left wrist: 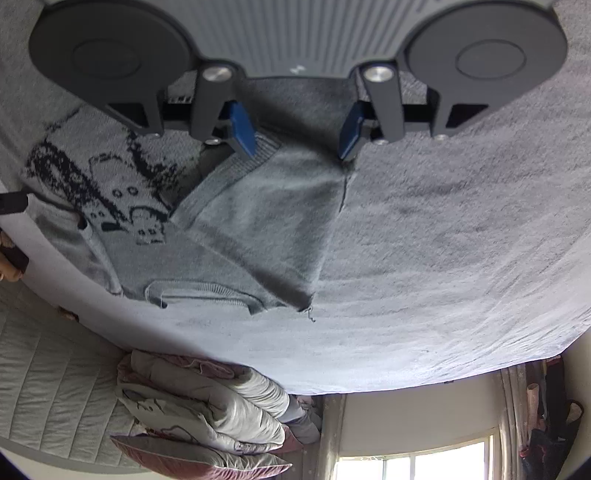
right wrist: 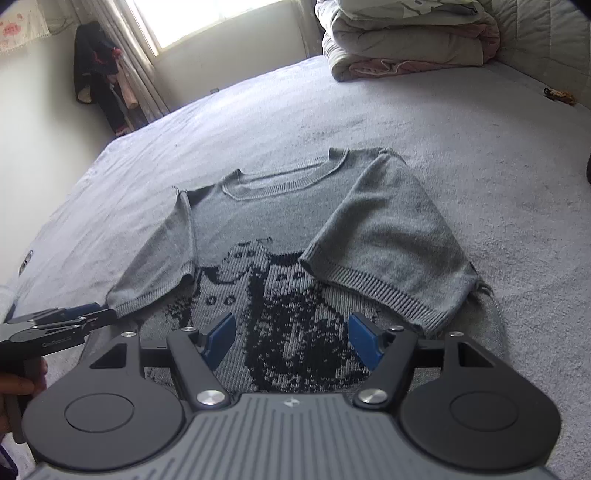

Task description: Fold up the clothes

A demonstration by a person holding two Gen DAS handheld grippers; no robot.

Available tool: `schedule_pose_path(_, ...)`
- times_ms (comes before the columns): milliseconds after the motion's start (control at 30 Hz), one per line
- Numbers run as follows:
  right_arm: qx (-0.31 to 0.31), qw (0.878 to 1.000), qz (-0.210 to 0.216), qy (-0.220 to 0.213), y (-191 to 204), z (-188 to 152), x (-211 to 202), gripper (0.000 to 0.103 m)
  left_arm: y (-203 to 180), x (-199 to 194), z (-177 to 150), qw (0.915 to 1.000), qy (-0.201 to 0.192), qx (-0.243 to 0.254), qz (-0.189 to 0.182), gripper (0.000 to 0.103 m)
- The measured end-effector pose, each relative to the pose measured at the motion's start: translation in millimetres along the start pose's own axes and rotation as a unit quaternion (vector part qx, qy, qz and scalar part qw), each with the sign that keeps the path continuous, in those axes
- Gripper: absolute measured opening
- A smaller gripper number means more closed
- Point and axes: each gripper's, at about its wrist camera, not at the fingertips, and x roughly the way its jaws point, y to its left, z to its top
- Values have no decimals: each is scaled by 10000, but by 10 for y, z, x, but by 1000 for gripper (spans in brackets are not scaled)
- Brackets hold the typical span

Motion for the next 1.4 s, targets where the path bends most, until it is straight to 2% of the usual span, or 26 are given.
schedule_pose_path(167, 57, 9999, -73, 99, -46, -13, 49, 71, 84, -113, -107, 9993, 121, -339, -84, 53)
schedule_pose_path(300, 4, 10000, -62, -7, -29, -34, 48, 71, 47, -334, -211, 9992, 209, -257, 235, 53)
schedule_pose_path(533, -520, 9986, -39, 116, 189, -155, 128, 71, -125, -780, -489, 9988, 111, -471, 89, 55)
schedule_pose_path(700, -910, 9955, -175, 194, 319, -267, 169, 71, -242, -850, -732, 9976, 167, -667, -9, 57)
schedule_pose_path(800, -1035, 9938, -320, 230, 336, -381, 149, 71, -280, -788, -800, 9973, 301, -664, 35, 57)
schedule_pose_path(933, -1304, 9897, -521, 263, 357, -578, 91, 72, -381, -793, -904, 9991, 264, -11, 321, 61)
schedule_pose_path(1000, -1394, 9883, -568, 253, 353, -682, 43, 73, -381, -828, -964, 9989, 242, 147, 375, 62)
schedule_pose_path(1133, -1143, 9919, -539, 143, 255, -883, -109, 77, -340, -905, -1043, 9988, 271, 145, 372, 66)
schedule_pose_path(1233, -946, 9941, -532, -7, 195, -1082, -270, 78, -271, -950, -1107, 9989, 327, -94, 320, 67)
schedule_pose_path(1400, -985, 9934, -565, -180, 182, -1432, -548, 79, -254, -1059, -1224, 9989, 313, -163, 305, 67)
